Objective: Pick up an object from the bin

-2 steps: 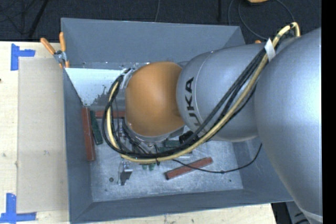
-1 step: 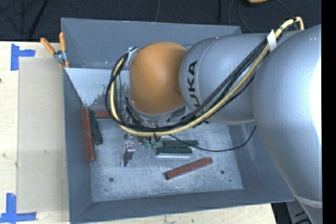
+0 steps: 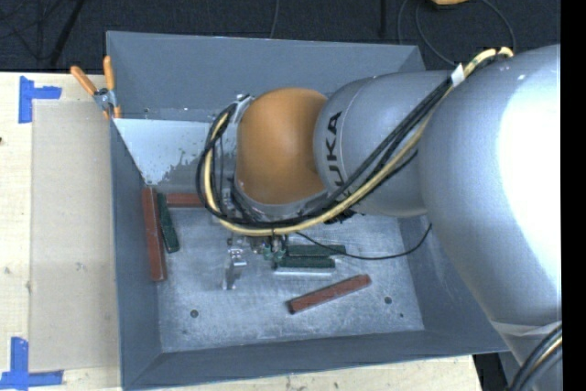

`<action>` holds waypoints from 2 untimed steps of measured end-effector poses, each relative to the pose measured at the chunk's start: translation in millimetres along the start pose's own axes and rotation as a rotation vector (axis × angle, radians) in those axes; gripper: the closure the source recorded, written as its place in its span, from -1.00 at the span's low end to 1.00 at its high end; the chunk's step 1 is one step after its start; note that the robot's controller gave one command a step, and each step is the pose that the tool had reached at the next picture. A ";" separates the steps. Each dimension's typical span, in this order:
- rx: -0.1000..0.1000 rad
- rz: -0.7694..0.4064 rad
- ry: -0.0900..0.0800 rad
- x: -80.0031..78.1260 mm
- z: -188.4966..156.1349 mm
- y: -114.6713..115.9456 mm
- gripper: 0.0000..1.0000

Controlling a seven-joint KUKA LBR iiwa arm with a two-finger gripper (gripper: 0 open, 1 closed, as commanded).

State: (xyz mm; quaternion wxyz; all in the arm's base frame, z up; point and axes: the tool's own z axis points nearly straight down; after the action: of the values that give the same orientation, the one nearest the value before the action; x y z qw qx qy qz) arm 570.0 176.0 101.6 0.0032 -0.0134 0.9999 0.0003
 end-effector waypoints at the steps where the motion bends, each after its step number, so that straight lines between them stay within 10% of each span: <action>1: 0.001 -0.043 0.017 -8.4 10.4 -27.5 -1.00; 2: 0.000 -0.164 0.005 -23.9 -26.2 -64.7 -1.00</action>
Offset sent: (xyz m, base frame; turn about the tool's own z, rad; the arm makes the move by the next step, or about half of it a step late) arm 0.0281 -0.0711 0.0317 -0.1663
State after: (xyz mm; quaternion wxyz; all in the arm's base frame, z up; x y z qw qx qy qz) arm 595.5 112.0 127.9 0.0006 -0.0952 0.9955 0.0003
